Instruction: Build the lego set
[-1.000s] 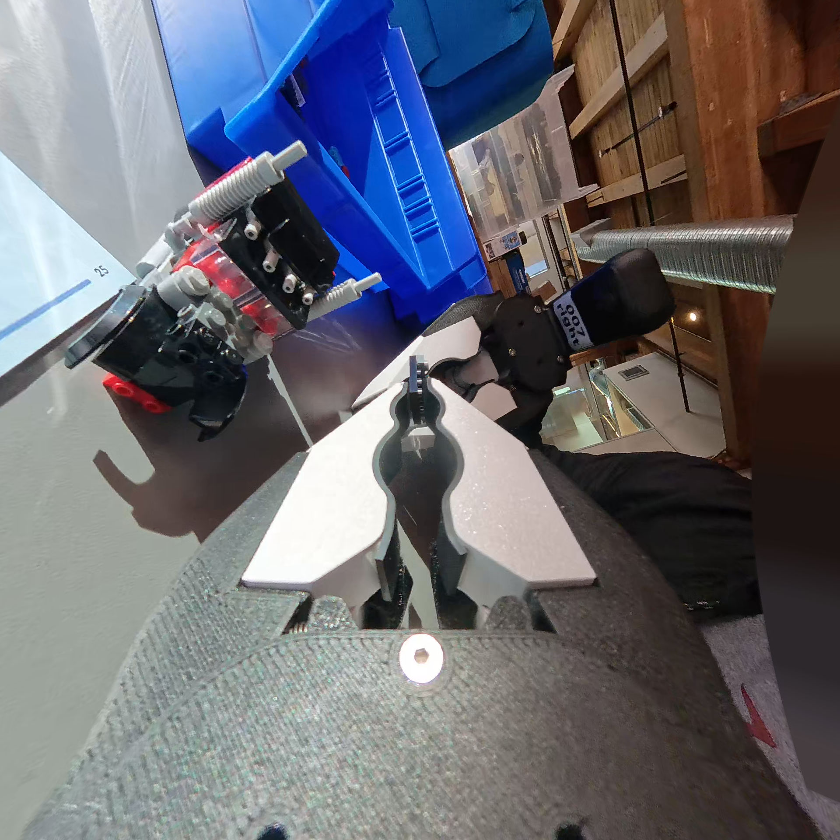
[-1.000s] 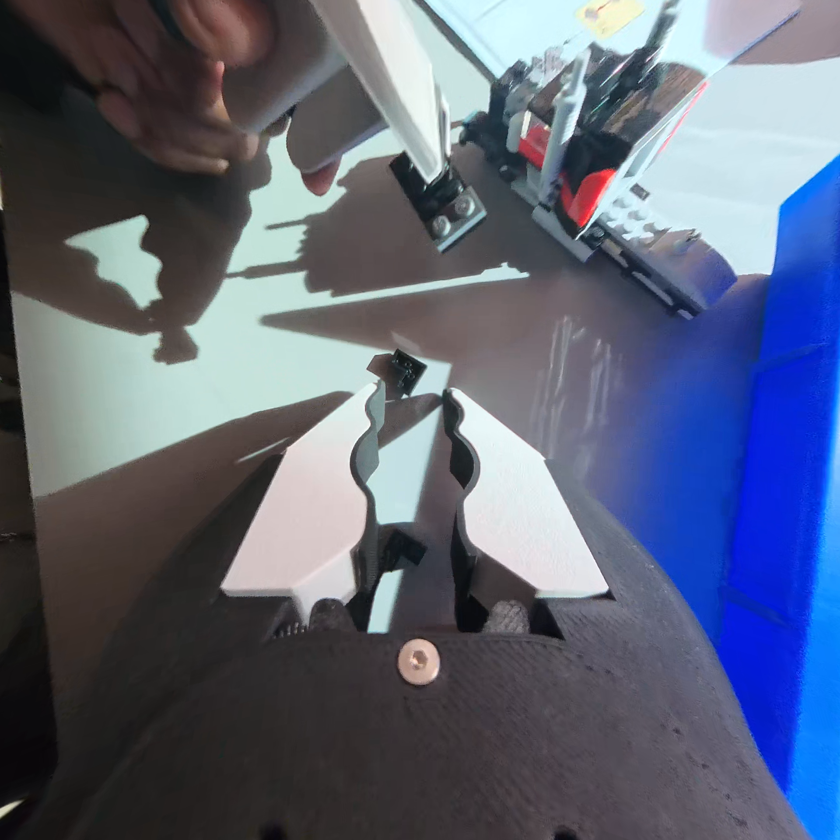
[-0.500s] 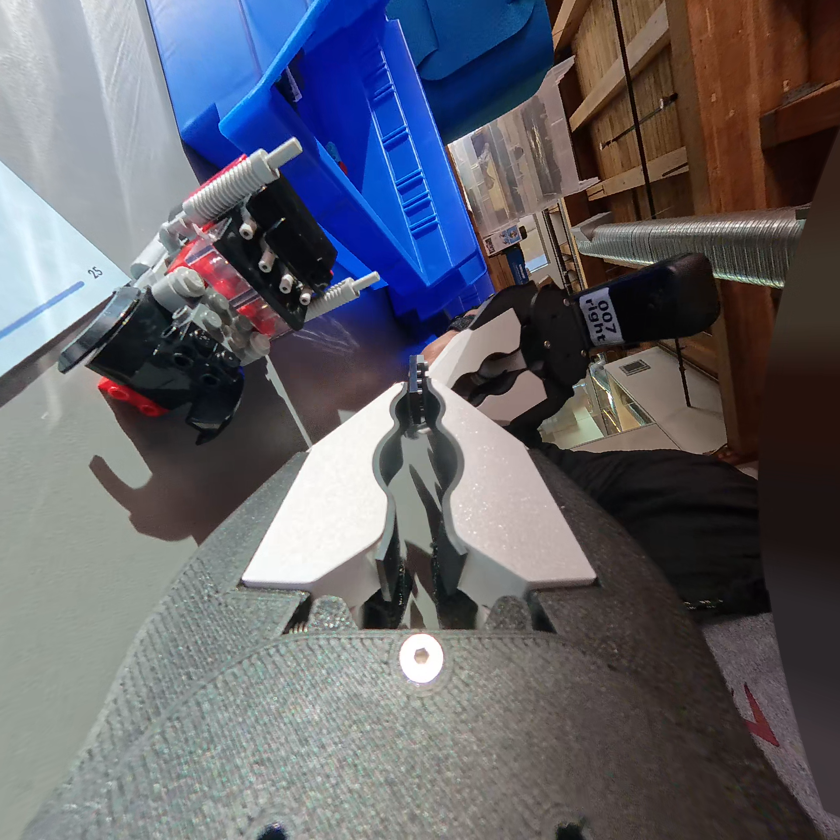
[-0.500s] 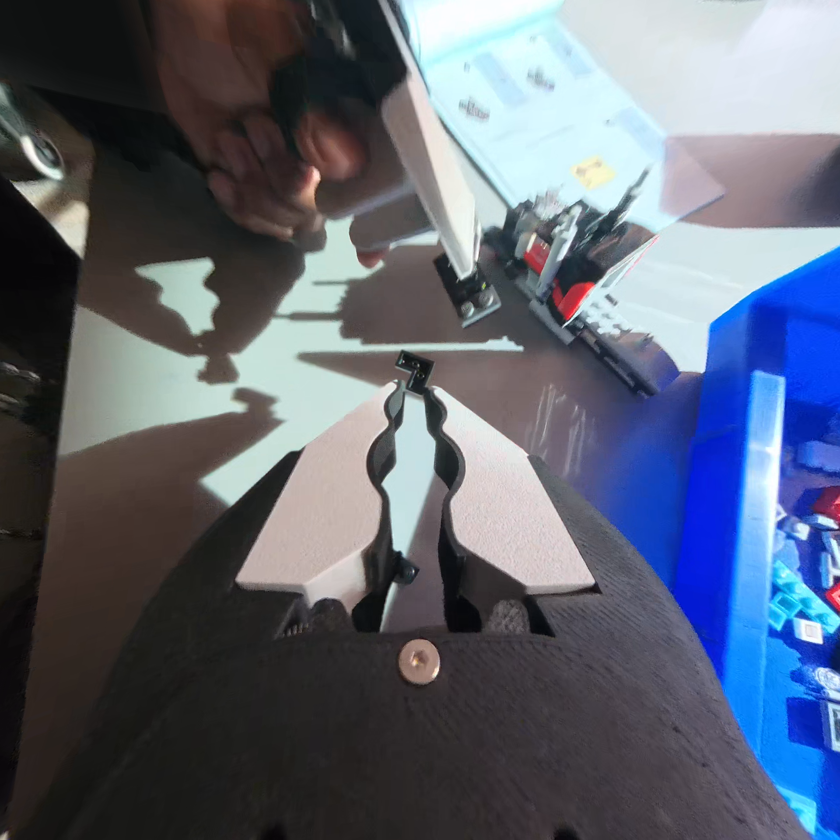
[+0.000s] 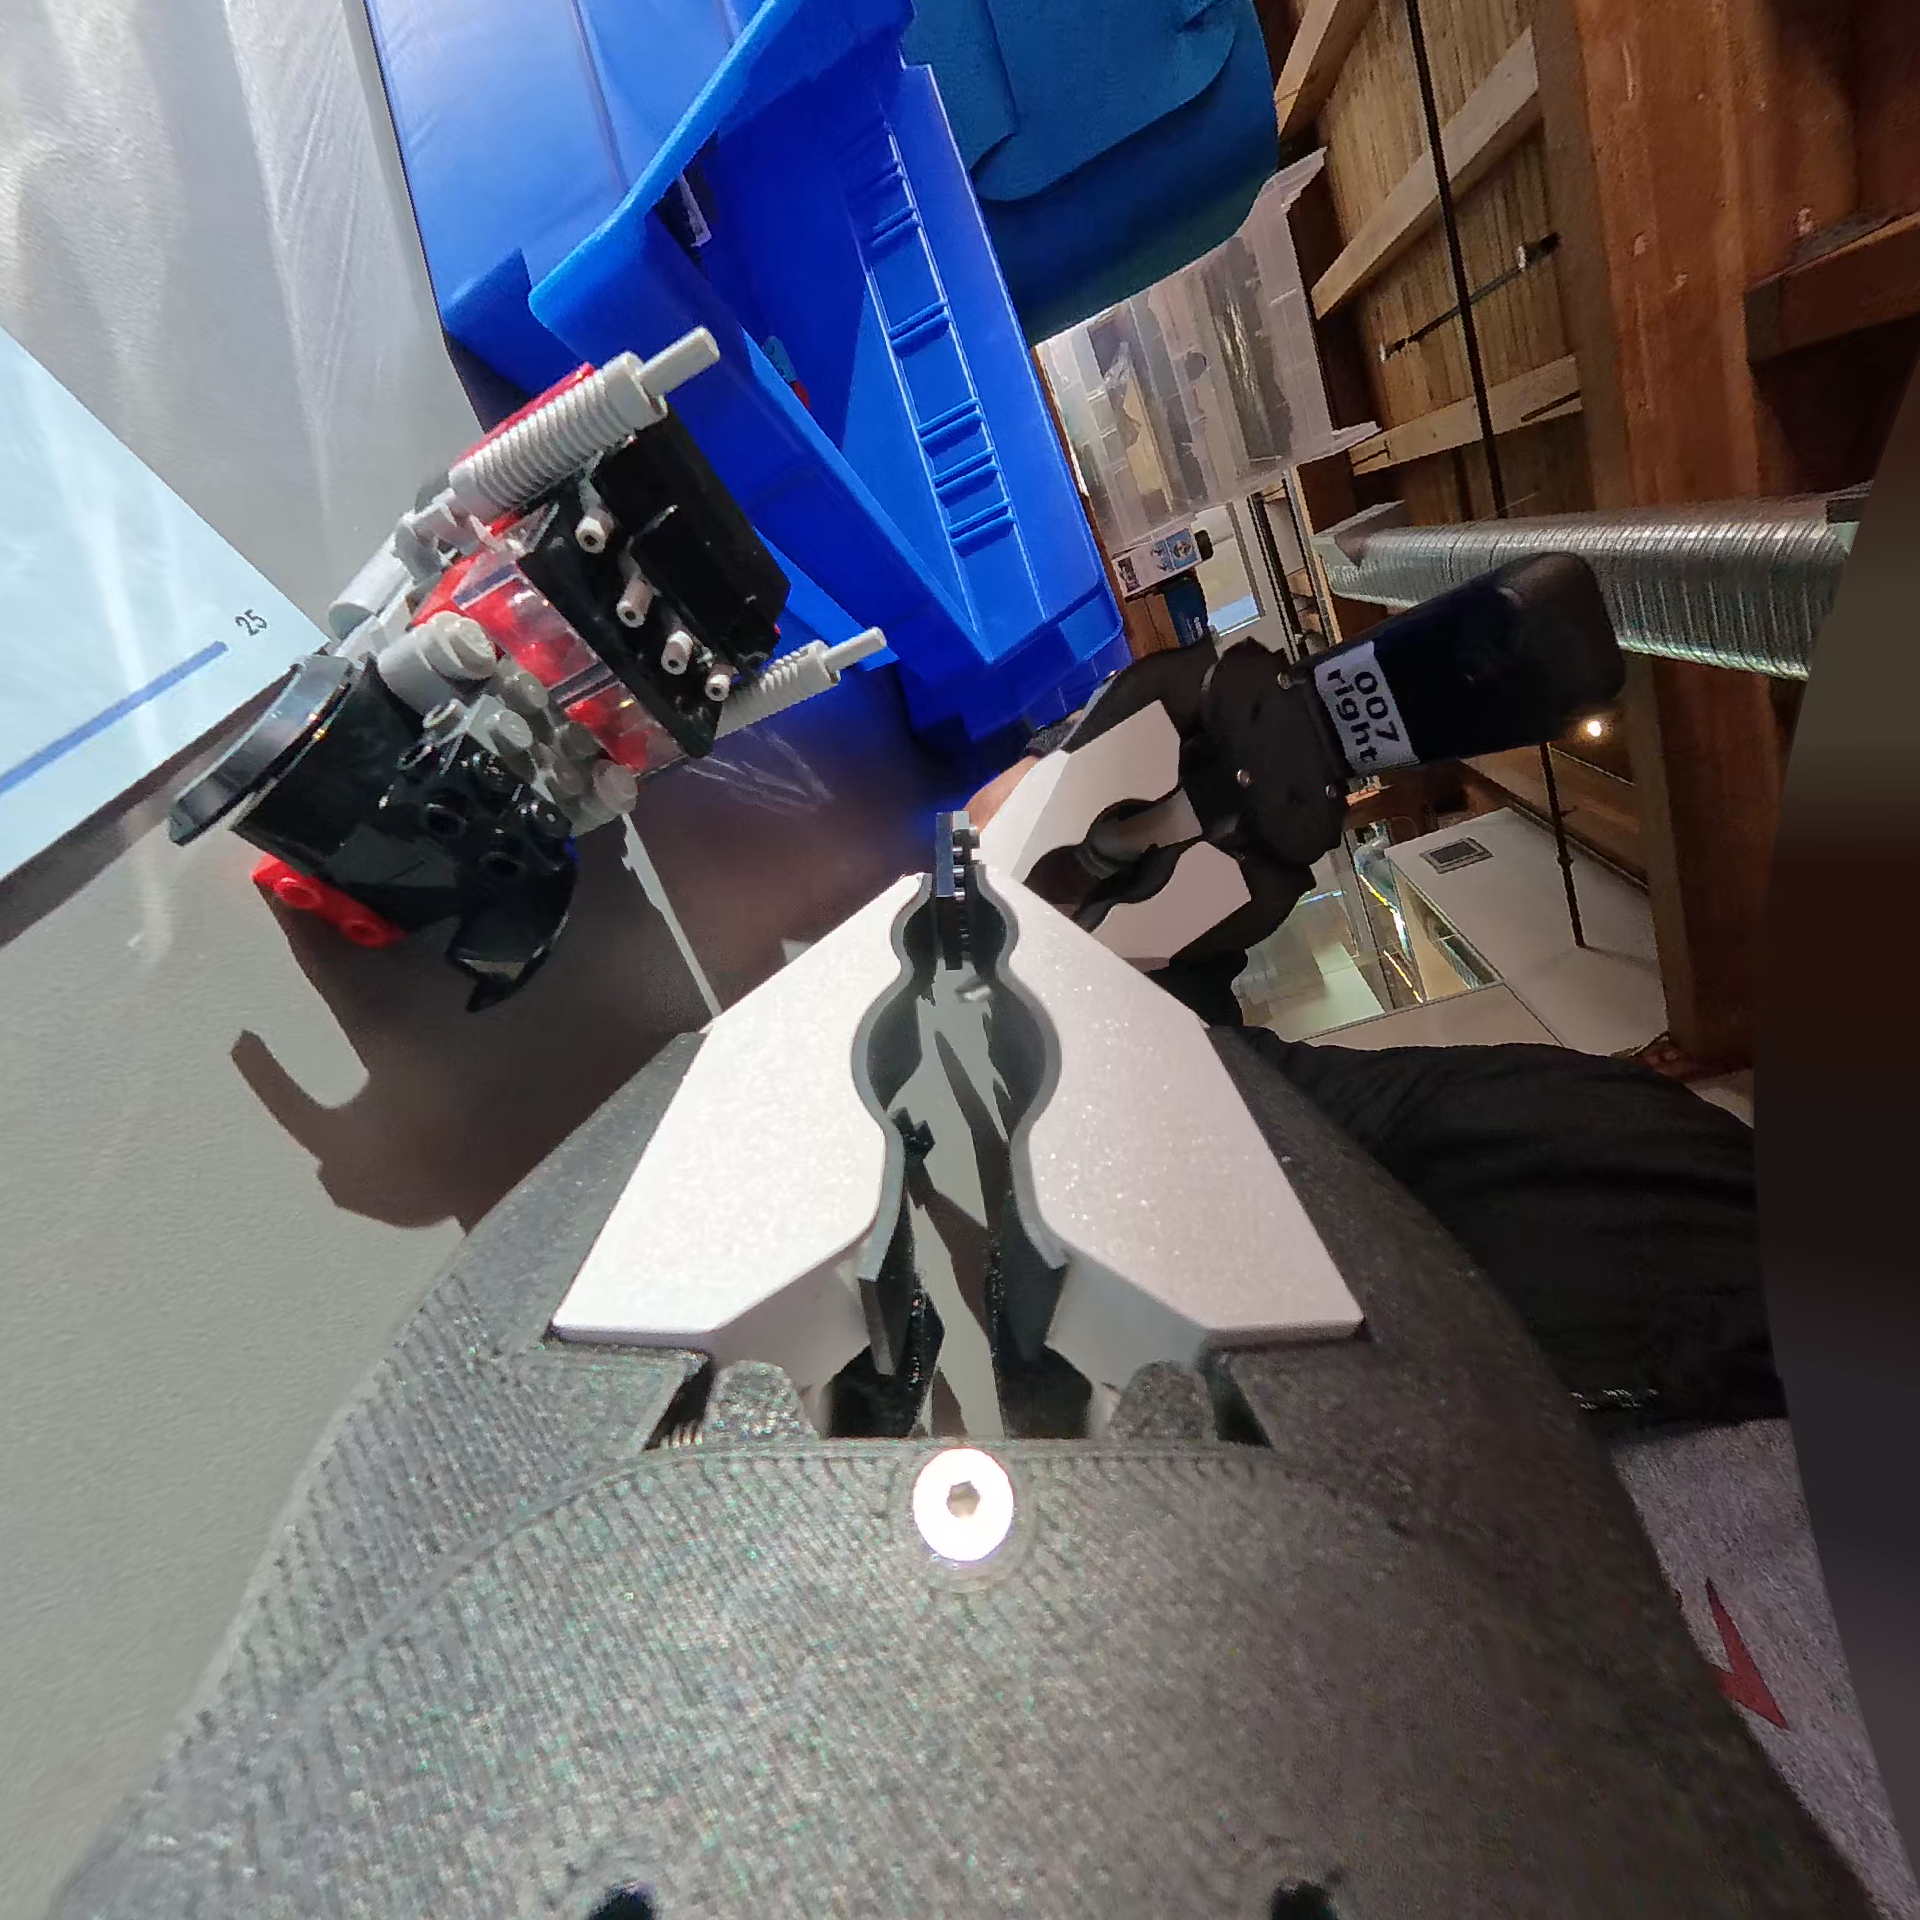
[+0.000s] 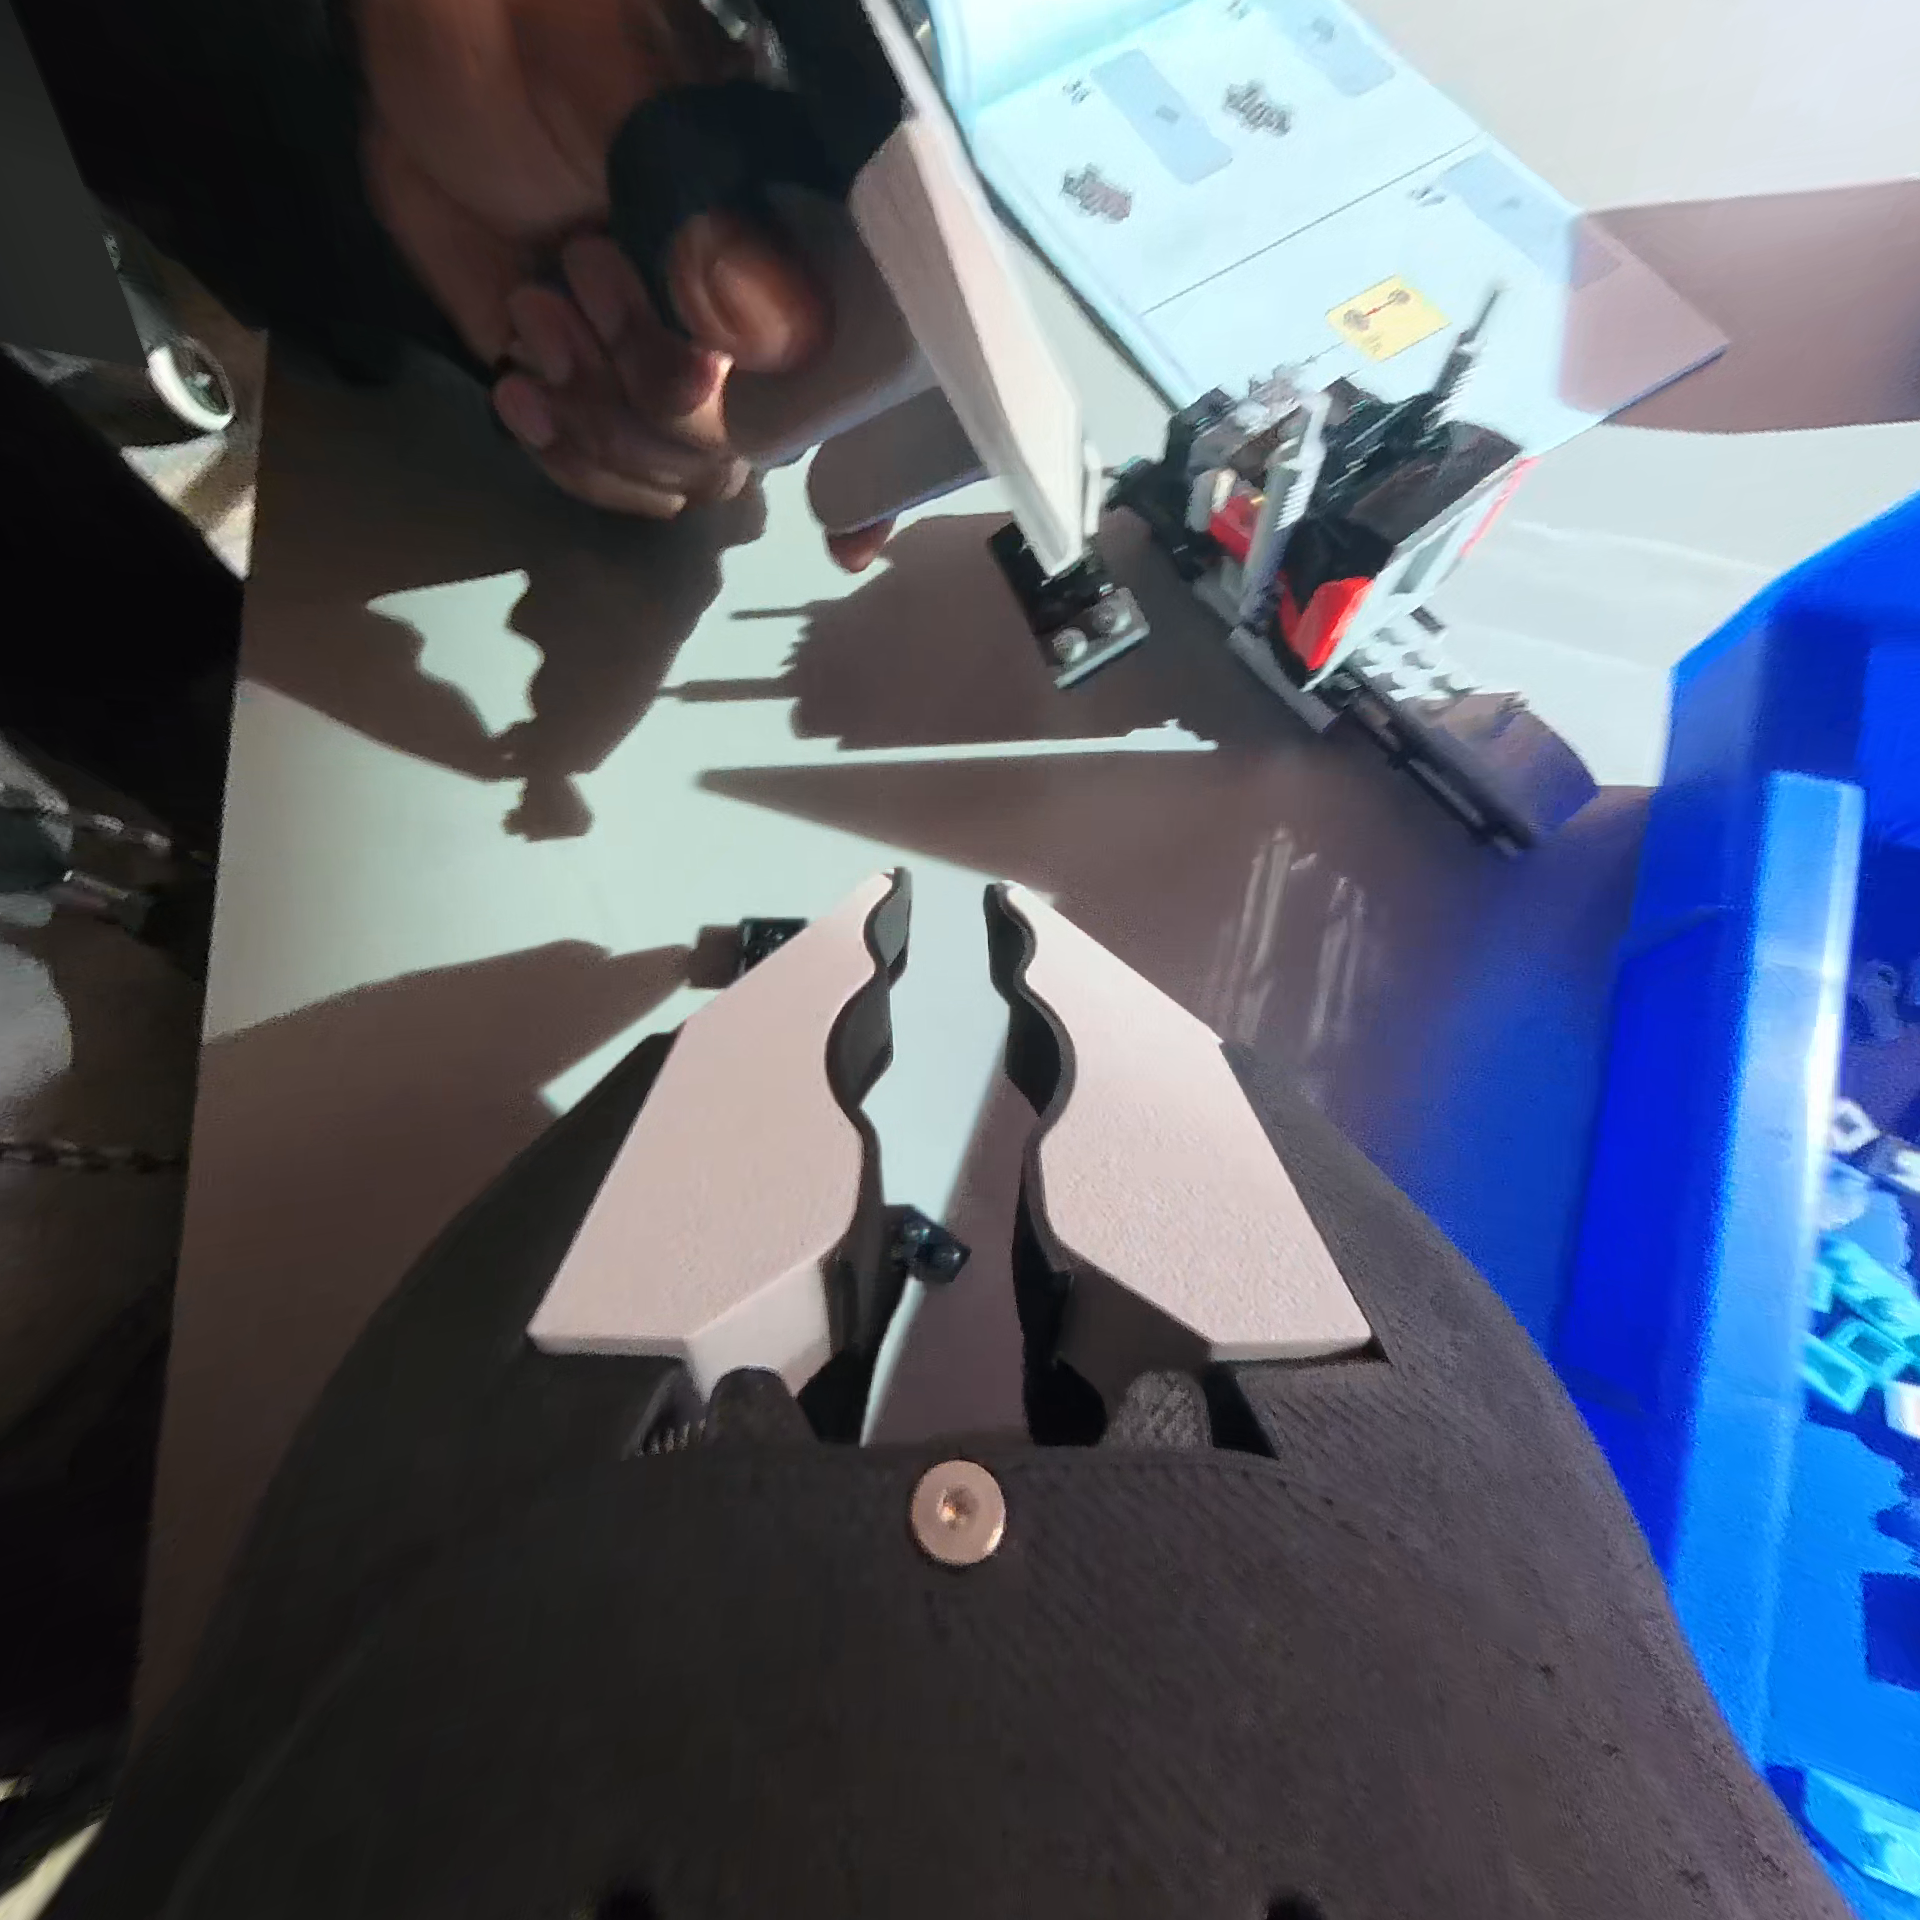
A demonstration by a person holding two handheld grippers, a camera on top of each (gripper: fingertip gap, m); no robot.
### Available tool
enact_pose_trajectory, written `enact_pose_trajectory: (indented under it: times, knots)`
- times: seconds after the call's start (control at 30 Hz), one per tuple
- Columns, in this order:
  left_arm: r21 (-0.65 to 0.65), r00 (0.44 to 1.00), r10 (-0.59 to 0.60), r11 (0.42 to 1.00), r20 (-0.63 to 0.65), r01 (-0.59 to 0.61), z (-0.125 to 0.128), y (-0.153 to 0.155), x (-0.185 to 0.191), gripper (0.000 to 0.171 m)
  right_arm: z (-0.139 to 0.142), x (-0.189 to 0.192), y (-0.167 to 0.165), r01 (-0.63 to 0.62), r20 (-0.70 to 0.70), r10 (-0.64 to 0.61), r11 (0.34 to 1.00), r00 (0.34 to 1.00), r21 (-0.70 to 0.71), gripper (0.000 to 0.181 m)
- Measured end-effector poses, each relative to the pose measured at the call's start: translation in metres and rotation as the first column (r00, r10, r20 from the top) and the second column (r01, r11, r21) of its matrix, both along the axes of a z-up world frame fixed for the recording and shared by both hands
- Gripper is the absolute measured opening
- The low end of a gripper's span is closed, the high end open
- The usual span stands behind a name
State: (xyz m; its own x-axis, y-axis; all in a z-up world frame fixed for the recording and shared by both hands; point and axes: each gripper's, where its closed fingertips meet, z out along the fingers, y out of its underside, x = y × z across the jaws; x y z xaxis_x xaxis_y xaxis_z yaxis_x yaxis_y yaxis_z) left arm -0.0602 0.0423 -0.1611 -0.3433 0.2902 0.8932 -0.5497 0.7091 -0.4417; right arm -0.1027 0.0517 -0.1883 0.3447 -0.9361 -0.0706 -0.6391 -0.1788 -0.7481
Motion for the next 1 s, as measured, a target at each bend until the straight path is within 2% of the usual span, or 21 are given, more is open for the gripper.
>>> enact_pose_trajectory:
  times: [0.3, 0.43, 0.63, 0.83, 1.0]
  knots:
    - [0.007, 1.000, -0.006, 1.000, -0.007, 0.007, 0.000, 0.001, -0.001, 0.005, -0.021, -0.018, 0.037, -0.224, -0.094, 0.221, 0.974, 0.971, -0.024, 0.027]
    - [0.009, 1.000, -0.008, 1.000, -0.009, 0.008, 0.000, 0.001, -0.001, 0.005, -0.027, -0.020, 0.042, -0.259, -0.112, 0.252, 0.964, 0.961, -0.054, 0.031]
    - [0.009, 1.000, -0.008, 1.000, -0.010, 0.008, 0.000, 0.001, -0.001, 0.005, -0.032, -0.016, 0.042, -0.263, -0.111, 0.253, 0.960, 0.961, -0.095, 0.023]
    - [0.008, 1.000, -0.007, 1.000, -0.009, 0.007, 0.000, 0.001, -0.001, 0.005, 0.009, 0.003, 0.023, -0.132, 0.095, 0.137, 0.990, 0.986, -0.057, 0.024]
    - [0.010, 1.000, -0.008, 1.000, -0.007, 0.008, -0.001, 0.001, -0.002, 0.005, 0.010, 0.004, 0.014, -0.093, 0.098, 0.099, 0.993, 0.990, -0.065, 0.027]
